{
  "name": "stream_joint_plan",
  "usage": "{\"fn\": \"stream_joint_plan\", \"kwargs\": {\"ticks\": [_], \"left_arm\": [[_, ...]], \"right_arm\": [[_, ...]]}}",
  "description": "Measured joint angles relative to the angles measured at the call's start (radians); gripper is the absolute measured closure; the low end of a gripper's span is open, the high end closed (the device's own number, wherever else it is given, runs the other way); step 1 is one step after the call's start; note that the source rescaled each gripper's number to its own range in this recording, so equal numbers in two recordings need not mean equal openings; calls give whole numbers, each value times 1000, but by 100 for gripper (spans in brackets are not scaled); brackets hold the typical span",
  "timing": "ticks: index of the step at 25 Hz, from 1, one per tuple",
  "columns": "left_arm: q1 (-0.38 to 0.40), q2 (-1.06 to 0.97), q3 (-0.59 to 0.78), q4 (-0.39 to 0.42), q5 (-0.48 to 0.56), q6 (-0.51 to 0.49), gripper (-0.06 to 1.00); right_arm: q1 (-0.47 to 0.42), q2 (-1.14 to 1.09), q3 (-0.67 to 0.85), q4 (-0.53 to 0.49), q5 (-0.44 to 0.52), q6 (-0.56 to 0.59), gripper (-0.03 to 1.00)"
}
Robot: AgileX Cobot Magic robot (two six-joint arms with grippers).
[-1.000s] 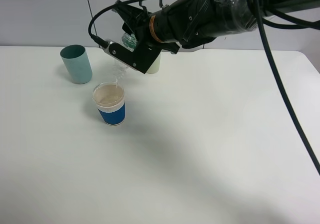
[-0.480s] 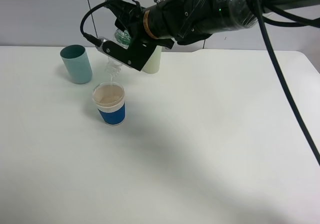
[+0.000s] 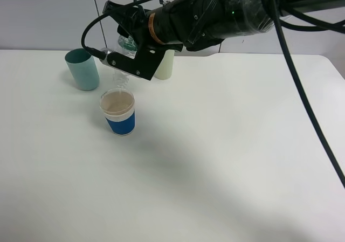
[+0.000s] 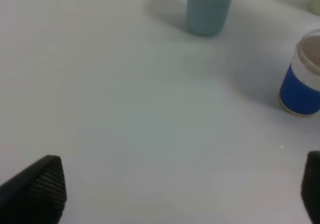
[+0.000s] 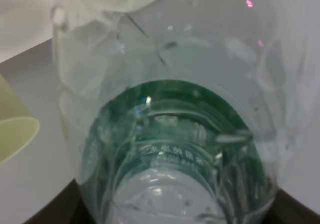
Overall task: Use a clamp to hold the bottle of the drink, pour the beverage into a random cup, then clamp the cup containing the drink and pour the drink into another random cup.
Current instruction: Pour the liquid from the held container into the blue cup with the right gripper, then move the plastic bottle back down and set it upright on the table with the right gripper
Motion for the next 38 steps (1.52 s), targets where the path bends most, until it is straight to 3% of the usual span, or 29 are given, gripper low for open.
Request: {"fn": "stream_joint_plan", "kwargs": {"ticks": [4,7,11,14,18,22,24,27,30,33,35,38], "left_arm": [[0,0,0,0,0,0,10],[0,0,0,0,0,0,10],[0,0,0,0,0,0,10],[0,0,0,0,0,0,10],[0,0,0,0,0,0,10],[0,0,0,0,0,0,10],[0,0,0,0,0,0,10],[0,0,0,0,0,0,10],[0,0,0,0,0,0,10],[0,0,0,0,0,0,10],[0,0,0,0,0,0,10],[0,0,0,0,0,0,10]], "right_arm": [[0,0,0,2,26,107,97],[0,0,0,83,67,268,97],[0,0,0,309,108,553,97],[-1,-5,0,504,96,786,97],[-21,-19,0,685,60,1056,97],[-55,-41,0,873,32,1224,97],[-80,-62,21,949,-30,1236,97],[-130,-113,128,1065,-256,1162,97],[-161,-162,280,1247,-541,975,97],[-165,-197,462,1485,-859,715,97],[-165,-213,559,1612,-986,602,97],[-165,-222,651,1778,-1074,529,97]]}}
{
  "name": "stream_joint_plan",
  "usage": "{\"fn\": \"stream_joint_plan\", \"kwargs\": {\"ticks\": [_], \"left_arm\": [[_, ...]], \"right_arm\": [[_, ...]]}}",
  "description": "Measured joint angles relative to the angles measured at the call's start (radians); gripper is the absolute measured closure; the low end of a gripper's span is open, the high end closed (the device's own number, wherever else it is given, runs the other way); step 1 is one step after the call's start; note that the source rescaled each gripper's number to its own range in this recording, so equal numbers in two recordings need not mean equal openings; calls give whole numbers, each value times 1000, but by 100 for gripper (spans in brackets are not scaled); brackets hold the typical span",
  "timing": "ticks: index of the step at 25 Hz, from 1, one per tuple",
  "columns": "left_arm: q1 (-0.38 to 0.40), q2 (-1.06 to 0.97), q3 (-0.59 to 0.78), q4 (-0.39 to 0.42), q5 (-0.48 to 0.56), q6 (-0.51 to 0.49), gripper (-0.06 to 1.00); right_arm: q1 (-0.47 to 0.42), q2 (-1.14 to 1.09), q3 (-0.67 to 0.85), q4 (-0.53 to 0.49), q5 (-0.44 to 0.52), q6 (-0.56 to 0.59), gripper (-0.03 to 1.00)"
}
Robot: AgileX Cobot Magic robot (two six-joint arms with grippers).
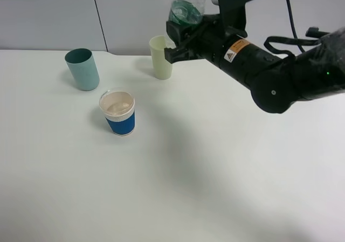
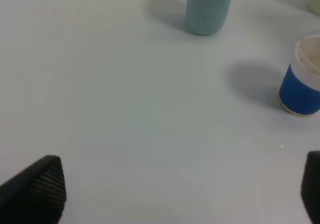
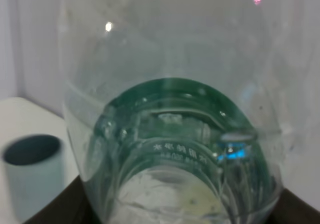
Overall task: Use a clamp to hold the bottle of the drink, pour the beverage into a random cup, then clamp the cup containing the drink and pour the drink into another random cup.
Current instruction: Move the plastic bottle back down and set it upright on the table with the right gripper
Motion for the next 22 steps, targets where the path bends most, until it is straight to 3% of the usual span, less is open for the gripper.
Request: {"fn": "stream_joint_plan", "kwargs": {"ticks": [2,7,15,22], "left_arm": [[0,0,0,0,0,0,10],[0,0,0,0,0,0,10],[0,0,0,0,0,0,10],[0,0,0,0,0,0,10]], "right_arm": [[0,0,52,78,-13,-13,97],[0,2,123,167,-15,-16,97],[0,121,132,316,-17,-59,97],[0,239,132,409,-76,-134,97]]}}
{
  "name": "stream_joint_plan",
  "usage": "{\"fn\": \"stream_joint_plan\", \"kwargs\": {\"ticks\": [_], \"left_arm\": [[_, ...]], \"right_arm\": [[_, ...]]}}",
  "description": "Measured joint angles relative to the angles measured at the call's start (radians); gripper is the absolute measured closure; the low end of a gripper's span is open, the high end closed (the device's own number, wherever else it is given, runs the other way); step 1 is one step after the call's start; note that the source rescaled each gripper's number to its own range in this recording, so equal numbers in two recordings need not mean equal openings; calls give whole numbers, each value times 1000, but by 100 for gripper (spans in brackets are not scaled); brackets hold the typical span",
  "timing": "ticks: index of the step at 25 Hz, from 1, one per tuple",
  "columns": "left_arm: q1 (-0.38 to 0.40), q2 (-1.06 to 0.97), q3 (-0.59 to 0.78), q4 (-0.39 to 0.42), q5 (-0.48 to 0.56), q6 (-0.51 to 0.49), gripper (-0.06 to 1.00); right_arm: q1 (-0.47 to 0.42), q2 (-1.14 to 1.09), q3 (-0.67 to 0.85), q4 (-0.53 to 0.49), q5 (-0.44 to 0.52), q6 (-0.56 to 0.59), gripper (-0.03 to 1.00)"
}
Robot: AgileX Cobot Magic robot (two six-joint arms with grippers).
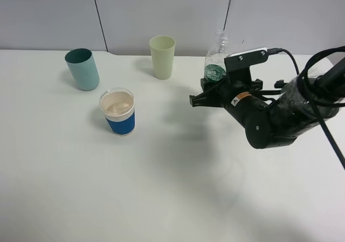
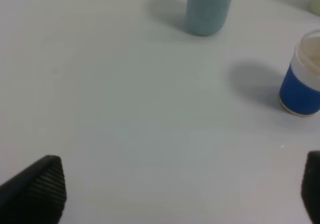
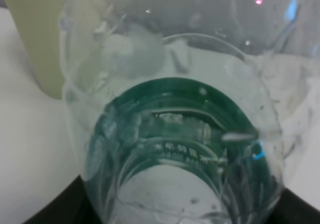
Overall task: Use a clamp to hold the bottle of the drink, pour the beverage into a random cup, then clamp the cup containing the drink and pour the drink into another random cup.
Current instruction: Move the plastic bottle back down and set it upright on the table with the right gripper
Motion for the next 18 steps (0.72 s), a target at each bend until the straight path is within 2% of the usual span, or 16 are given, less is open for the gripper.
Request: {"fn": "stream_joint_plan", "kwargs": {"ticks": [18], "left_arm": [[0,0,0,0,0,0,10]], "right_arm": [[0,92,-2,14,-25,-11,97]]}}
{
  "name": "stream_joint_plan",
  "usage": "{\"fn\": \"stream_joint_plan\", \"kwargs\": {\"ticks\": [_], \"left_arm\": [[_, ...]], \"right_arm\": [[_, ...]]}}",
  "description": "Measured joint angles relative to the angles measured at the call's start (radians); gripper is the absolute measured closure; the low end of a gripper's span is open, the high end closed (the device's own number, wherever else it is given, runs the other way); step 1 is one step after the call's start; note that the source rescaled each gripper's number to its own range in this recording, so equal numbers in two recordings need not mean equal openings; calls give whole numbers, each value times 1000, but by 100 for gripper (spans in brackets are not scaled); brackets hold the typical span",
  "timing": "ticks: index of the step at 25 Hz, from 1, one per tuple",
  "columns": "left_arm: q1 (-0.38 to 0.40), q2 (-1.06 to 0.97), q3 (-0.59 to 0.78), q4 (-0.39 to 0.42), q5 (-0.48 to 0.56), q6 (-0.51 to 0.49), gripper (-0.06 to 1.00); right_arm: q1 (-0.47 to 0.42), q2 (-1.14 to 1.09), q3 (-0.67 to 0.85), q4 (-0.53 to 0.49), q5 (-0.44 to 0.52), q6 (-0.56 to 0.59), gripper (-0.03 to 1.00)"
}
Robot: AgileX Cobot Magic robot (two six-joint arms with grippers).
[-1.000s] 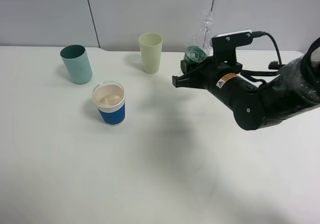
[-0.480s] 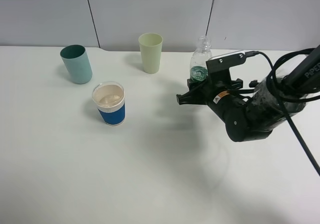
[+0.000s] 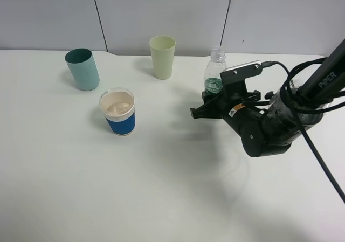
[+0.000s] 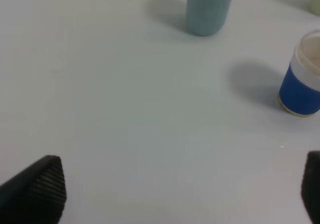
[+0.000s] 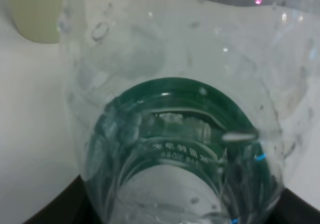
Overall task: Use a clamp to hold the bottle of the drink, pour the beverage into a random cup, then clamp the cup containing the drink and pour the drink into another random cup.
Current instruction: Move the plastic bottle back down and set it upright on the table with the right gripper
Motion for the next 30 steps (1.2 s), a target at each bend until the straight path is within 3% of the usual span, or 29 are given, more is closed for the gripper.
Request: {"fn": "stream_joint_plan", "kwargs": {"ticks": [3,5,8,9,11,19,25,30], "left_arm": [[0,0,0,0,0,0,10],[0,0,0,0,0,0,10],[0,0,0,0,0,0,10],[0,0,0,0,0,0,10],[0,0,0,0,0,0,10],[0,0,0,0,0,0,10],[0,0,0,0,0,0,10],[0,0,0,0,0,0,10]], "right_arm": [[0,0,0,0,0,0,96],[0,0,0,0,0,0,79],[0,0,0,1,0,-1,41],[0,0,0,1,-1,-3,32],[0,0,0,10,-2,-9,24],[0,-41,1,23,1,-11,19],[0,-160,3,24,67,-12,19],[0,-291,4,58,110,-93,19]]}}
